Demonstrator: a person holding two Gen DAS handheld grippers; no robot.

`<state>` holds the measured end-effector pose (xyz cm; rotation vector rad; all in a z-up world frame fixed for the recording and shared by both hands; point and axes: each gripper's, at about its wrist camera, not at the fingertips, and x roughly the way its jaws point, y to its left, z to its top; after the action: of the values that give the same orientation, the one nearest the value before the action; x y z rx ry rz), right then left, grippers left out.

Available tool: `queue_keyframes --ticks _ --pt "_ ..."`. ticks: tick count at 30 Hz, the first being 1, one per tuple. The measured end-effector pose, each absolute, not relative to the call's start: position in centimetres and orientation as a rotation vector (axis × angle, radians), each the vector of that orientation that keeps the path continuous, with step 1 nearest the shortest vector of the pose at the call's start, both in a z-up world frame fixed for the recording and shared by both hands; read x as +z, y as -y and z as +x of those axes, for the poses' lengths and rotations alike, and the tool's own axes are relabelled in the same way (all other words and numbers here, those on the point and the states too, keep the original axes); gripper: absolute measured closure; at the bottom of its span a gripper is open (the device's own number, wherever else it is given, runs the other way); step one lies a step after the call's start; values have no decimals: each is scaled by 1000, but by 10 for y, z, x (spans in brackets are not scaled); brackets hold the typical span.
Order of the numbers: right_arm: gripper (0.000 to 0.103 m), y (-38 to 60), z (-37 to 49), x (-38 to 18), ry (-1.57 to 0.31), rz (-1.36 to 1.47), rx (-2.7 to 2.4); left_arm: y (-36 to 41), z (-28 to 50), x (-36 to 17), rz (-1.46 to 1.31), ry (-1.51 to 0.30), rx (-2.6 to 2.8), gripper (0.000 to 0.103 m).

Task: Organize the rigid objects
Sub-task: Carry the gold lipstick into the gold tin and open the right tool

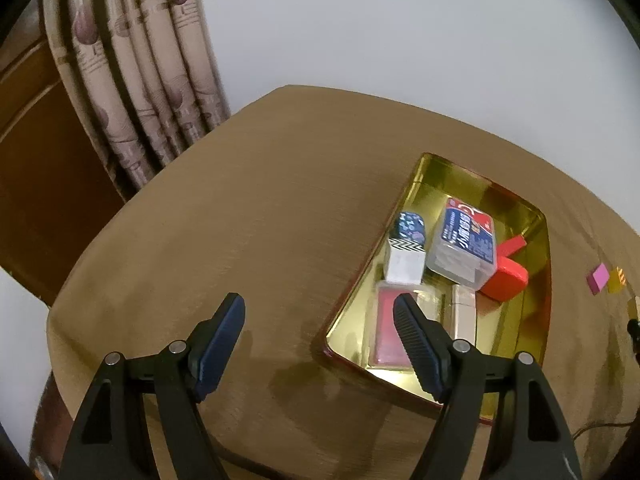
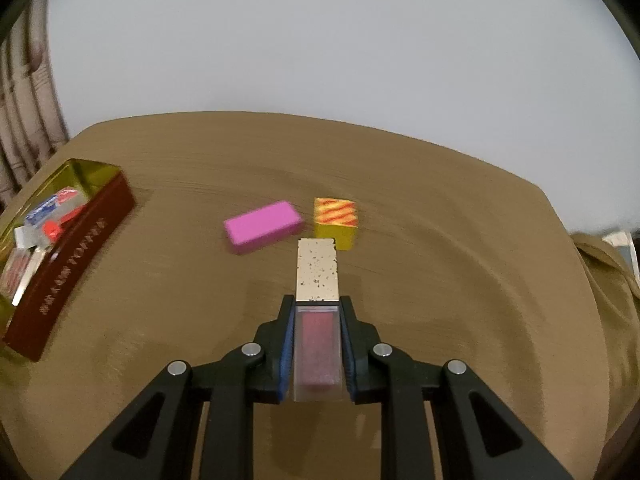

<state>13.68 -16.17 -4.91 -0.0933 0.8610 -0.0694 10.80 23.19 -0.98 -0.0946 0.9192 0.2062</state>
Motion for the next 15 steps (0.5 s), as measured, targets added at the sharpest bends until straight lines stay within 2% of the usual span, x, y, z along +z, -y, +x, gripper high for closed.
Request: queue_keyframes --ticks 15 --pt "83 46 142 -21 -821 -122 174 -254 111 -10 -164 -926 273 29"
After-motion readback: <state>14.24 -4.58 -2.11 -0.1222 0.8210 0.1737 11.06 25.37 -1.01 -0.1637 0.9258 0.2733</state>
